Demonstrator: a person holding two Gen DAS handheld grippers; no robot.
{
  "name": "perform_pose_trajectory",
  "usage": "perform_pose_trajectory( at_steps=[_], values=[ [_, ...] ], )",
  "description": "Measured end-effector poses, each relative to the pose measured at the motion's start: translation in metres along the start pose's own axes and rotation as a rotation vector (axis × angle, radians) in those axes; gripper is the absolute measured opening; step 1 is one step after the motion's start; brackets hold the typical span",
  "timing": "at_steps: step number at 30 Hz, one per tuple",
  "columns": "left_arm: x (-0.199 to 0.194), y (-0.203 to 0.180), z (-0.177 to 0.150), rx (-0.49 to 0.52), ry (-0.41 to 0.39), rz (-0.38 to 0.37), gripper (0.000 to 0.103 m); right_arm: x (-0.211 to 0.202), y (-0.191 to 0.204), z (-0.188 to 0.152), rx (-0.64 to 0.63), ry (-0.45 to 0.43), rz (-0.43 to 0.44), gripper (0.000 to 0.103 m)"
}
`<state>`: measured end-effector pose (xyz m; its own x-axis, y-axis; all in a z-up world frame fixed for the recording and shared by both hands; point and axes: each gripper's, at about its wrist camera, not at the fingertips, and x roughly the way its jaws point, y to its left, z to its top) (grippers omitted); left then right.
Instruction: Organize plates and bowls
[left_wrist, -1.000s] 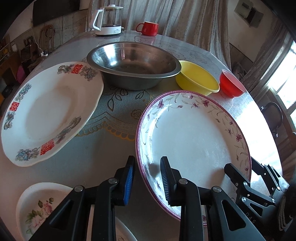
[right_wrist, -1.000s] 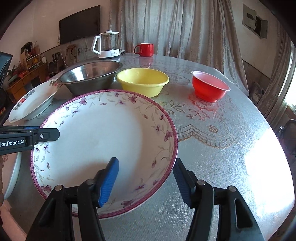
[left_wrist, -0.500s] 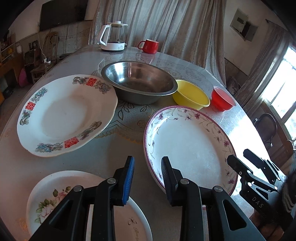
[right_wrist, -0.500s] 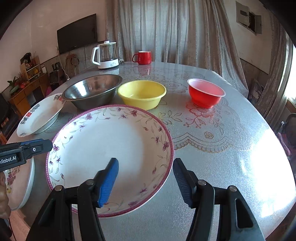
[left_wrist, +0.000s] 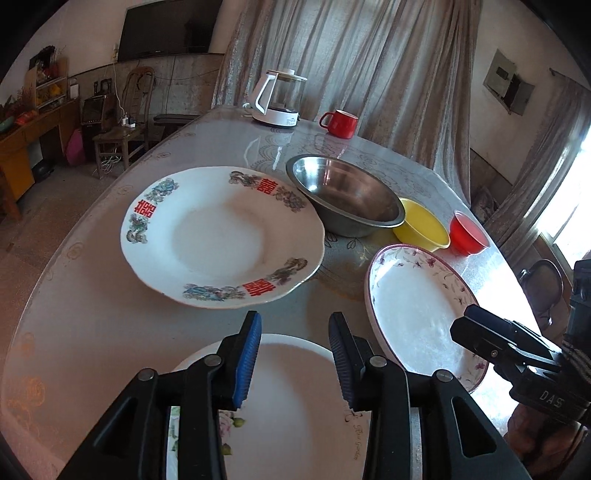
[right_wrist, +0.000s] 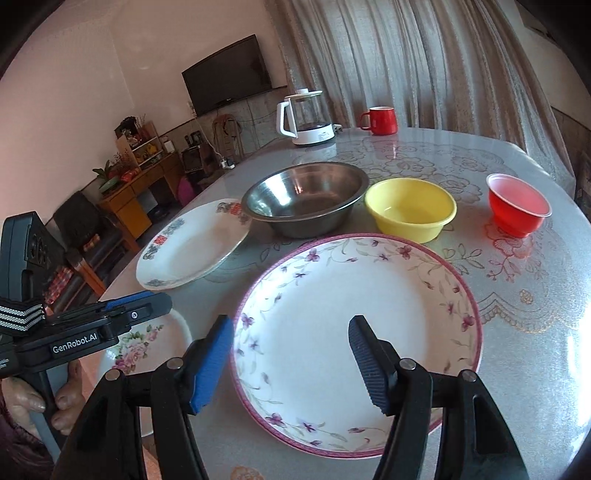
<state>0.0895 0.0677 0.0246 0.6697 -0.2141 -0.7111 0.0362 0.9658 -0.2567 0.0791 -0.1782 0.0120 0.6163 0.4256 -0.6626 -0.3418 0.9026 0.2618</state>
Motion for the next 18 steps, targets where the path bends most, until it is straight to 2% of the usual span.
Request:
perform_pose_trajectory(
  at_steps=[8, 13, 18],
  values=[
    [-0.007, 0.054, 0.015, -0.039, -0.039, 0.087, 0.039, 0.046, 0.039, 0.027, -0.041, 0.067, 0.12, 0.066],
    [-0.004, 0.09, 0.027, -0.074, -0.055, 0.118, 0.04, 0.08, 0.054, 0.044, -0.051, 0.113, 0.156, 0.066],
    [0.01, 0.118, 0.04, -0.1, -0.041, 0.145, 0.04, 0.111, 0.057, 0.056, -0.054, 0.163, 0.143, 0.066]
  ],
)
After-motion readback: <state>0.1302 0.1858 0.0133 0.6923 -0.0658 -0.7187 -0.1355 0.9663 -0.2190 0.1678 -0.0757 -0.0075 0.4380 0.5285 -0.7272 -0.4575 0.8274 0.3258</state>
